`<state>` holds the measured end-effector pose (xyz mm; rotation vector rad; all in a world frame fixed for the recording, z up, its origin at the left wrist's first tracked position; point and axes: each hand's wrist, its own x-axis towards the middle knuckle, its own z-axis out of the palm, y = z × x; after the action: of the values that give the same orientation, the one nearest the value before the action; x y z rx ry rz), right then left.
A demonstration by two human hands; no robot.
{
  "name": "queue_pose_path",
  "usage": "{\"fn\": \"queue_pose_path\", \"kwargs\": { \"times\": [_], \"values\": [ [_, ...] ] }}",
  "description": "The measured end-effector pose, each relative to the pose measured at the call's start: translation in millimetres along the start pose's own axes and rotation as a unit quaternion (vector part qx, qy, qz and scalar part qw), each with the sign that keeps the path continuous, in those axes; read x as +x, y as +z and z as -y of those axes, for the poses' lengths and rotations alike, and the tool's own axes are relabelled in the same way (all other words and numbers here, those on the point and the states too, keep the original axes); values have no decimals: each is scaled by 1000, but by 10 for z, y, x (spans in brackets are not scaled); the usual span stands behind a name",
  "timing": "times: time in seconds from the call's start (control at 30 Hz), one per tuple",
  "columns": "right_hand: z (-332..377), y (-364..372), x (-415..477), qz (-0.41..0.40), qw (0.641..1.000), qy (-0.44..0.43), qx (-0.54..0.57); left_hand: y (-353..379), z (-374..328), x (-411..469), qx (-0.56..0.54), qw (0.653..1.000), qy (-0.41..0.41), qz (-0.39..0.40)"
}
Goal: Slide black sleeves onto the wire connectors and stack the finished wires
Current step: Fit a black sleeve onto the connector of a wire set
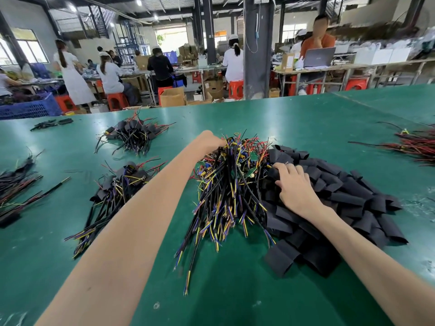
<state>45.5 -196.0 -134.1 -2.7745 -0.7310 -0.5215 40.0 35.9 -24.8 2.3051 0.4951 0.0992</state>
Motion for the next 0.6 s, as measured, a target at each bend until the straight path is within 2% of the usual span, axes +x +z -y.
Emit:
{"fn": "queue_pose_path", "kwargs": {
  "times": [0.23,0.33,0.5,0.6],
  "values": [
    [-4,14,-3,-7,1000,2,10,-106,-109,3,-130,990,-43,11],
    [1,8,4,-7,1000,3,12,-162,-118,7,-155,987,-23,-17],
    [12,-16,-8,-7,1000,8,14,-237,-130,-143,-29,982,41,-182],
    [22,-37,-9,-10,1000,18,17,-276,-73,-263,15,968,123,-218]
  ]
}}
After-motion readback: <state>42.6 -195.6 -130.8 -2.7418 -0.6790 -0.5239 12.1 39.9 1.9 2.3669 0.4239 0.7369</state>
